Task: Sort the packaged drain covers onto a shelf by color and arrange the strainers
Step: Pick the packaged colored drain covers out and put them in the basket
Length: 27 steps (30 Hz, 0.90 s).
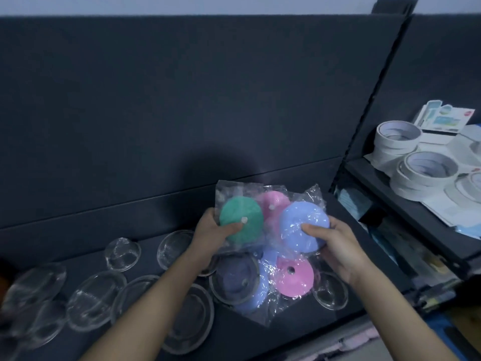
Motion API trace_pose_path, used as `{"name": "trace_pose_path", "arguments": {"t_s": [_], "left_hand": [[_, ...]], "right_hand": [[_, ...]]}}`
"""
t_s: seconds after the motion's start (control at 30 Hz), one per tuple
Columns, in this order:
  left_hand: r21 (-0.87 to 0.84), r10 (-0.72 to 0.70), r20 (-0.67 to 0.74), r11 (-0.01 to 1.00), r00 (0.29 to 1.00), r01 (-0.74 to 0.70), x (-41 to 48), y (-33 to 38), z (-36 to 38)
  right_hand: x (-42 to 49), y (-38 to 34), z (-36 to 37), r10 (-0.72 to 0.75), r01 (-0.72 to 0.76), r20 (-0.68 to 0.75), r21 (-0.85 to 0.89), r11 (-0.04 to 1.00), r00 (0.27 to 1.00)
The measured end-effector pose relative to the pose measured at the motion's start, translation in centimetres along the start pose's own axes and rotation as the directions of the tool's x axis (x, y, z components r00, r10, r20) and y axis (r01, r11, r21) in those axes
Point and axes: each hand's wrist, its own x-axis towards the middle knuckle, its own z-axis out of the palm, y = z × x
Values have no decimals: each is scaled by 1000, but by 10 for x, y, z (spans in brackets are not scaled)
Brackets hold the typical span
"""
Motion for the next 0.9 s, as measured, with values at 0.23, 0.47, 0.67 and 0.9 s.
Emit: {"name": "trace_pose_path", "arguments": {"t_s": [0.23,0.47,0.67,0.9], "left_hand": [[-135,-9,-21,991,1000,6,-27,3,-50],[-200,38,-116,978,993,-61,-68,4,-128],[-177,46,-234,980,971,-89,-103,9,-217],[-105,66,-409,987,910,-118,-145,8,-322]], "right_hand": [[-3,11,64,57,-67,179,47,997,982],[-20,26,154,90,-174,460,144,974,883],[-38,49,253,126,-168,541,28,985,832],[-71,92,369,145,-102,539,-108,989,830]]}}
